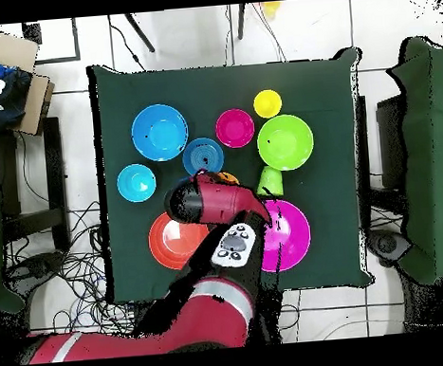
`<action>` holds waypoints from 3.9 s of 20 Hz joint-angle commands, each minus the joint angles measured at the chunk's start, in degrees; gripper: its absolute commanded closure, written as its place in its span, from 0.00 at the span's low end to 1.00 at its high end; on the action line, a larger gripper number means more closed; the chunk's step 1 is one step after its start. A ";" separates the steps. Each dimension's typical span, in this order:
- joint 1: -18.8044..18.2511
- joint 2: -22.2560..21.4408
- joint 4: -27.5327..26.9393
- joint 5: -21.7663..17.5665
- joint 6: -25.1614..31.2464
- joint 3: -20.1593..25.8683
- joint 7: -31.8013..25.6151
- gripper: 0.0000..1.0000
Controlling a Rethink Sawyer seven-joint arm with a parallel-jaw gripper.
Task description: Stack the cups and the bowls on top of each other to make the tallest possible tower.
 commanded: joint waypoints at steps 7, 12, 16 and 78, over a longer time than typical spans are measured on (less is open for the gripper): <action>7.73 -5.90 5.30 8.04 15.03 2.60 14.36 0.00; 6.62 -7.69 6.33 8.58 16.66 2.56 11.89 0.00; 6.26 -9.14 6.83 8.49 17.80 2.22 10.76 0.00; -10.11 1.50 3.21 -7.59 -6.17 9.28 5.19 0.00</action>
